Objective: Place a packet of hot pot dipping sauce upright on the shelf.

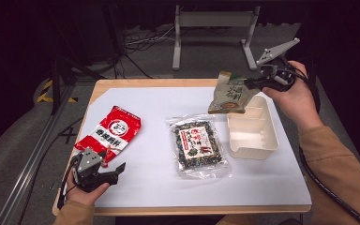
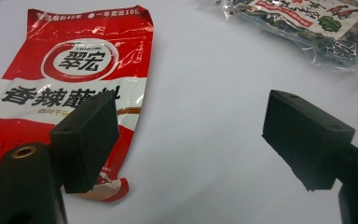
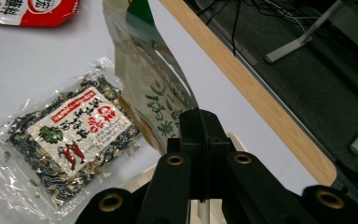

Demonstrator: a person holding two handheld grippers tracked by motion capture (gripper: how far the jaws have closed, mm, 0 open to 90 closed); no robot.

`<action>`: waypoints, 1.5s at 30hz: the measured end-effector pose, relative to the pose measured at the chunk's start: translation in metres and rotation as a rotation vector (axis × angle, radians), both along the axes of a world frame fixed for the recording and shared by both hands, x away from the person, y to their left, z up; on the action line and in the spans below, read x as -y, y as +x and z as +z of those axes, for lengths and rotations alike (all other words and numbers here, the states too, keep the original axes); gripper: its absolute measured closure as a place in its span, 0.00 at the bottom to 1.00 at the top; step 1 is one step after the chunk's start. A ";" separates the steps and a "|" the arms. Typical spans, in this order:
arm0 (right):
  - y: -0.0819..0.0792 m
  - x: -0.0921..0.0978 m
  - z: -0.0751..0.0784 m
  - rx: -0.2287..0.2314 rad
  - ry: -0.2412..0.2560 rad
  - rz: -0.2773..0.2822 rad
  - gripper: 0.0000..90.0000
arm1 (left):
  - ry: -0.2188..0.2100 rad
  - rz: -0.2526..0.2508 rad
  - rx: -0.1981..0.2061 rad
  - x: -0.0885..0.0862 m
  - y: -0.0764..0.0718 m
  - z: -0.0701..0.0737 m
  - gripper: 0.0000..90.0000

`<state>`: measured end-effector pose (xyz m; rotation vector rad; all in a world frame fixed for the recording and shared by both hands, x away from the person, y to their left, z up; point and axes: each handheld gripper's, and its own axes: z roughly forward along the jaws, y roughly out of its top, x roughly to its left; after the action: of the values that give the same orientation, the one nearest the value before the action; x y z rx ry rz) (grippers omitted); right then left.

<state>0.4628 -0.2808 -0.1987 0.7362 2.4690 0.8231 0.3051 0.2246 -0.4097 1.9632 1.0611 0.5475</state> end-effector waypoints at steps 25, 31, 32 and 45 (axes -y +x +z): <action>0.039 0.038 -0.004 0.052 -0.061 -0.064 1.00 | 0.004 0.047 -0.018 -0.009 -0.011 -0.005 0.21; 0.049 0.045 -0.010 0.053 -0.083 -0.076 1.00 | 0.004 0.049 -0.019 -0.009 -0.011 -0.005 0.21; 0.051 0.046 -0.011 0.052 -0.088 -0.078 1.00 | 0.003 0.048 -0.019 -0.009 -0.011 -0.005 0.21; 0.063 0.059 -0.032 0.019 -0.115 -0.122 1.00 | 0.005 0.040 -0.017 -0.008 -0.010 -0.005 0.21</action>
<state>0.5262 -0.3396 -0.2307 0.8241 2.4050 0.6350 0.2953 0.2325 -0.4151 1.9580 1.1125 0.5566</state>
